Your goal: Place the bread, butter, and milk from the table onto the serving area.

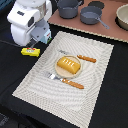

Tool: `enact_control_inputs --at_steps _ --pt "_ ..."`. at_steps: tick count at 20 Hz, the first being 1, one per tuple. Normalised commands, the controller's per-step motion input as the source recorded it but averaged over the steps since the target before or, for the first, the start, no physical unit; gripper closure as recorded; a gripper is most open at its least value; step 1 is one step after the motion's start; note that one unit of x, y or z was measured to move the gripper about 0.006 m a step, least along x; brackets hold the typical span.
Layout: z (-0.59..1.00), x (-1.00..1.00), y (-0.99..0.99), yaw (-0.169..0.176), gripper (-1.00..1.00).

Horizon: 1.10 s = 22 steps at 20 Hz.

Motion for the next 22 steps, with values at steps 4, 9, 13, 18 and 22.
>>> enact_control_inputs --at_steps 4,9,13,18,22 --pt "-0.51 -0.58 0.00 0.073 -1.00" --pt "-0.50 -0.31 0.01 0.036 -1.00" --pt "-0.47 -0.13 0.00 0.000 -1.00" --pt "-0.46 -0.13 0.00 0.000 -1.00" --pt "-0.39 -0.13 0.00 0.000 1.00"
